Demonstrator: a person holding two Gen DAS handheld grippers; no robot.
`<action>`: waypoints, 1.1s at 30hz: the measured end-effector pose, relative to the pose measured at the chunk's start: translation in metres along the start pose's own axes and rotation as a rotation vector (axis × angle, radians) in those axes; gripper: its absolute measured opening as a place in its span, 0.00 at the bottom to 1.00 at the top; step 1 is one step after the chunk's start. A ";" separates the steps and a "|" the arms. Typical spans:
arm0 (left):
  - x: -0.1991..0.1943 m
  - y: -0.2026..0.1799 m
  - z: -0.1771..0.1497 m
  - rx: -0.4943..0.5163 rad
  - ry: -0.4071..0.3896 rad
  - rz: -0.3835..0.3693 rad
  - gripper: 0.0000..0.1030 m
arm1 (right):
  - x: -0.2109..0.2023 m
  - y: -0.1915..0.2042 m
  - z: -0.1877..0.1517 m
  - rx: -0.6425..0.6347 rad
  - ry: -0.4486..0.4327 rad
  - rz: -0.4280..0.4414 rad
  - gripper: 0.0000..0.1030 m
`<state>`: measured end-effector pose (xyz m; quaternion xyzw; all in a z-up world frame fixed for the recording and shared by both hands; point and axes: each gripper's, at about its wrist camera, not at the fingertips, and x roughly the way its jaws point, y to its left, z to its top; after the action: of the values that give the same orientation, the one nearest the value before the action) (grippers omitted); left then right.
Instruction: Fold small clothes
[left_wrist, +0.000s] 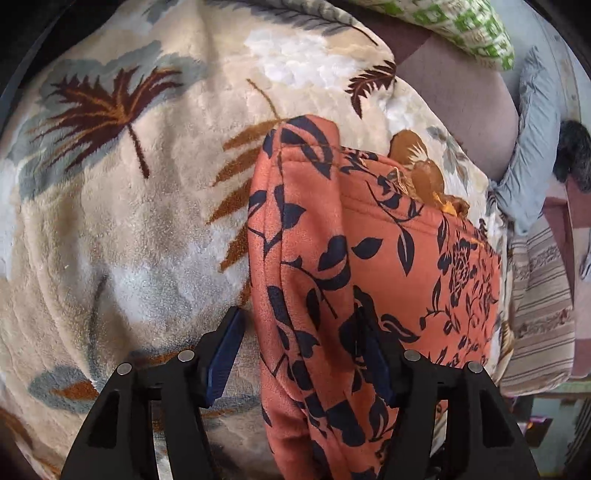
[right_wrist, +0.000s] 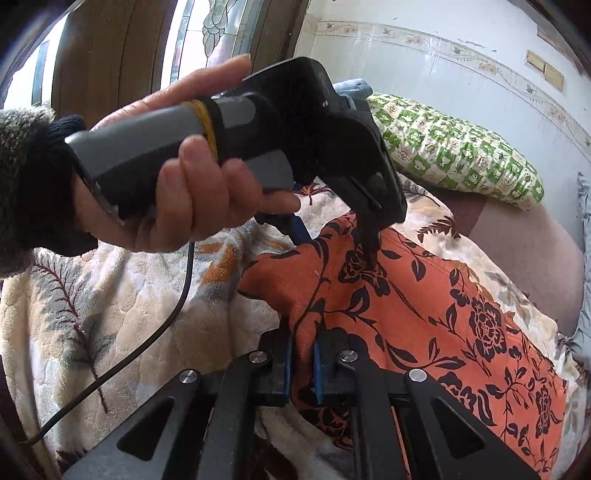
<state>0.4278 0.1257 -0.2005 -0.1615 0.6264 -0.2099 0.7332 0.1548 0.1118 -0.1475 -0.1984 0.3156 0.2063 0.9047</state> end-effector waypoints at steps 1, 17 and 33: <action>0.002 -0.005 0.001 0.029 0.019 0.014 0.59 | -0.002 -0.002 0.000 0.006 -0.006 0.004 0.07; -0.022 -0.154 -0.028 0.161 -0.124 -0.054 0.16 | -0.085 -0.098 -0.027 0.331 -0.063 -0.013 0.07; 0.107 -0.301 -0.042 0.181 0.056 0.207 0.27 | -0.088 -0.232 -0.181 0.999 0.088 0.274 0.25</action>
<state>0.3684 -0.1865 -0.1478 -0.0234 0.6386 -0.1931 0.7446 0.1188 -0.1930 -0.1677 0.2925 0.4363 0.1386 0.8396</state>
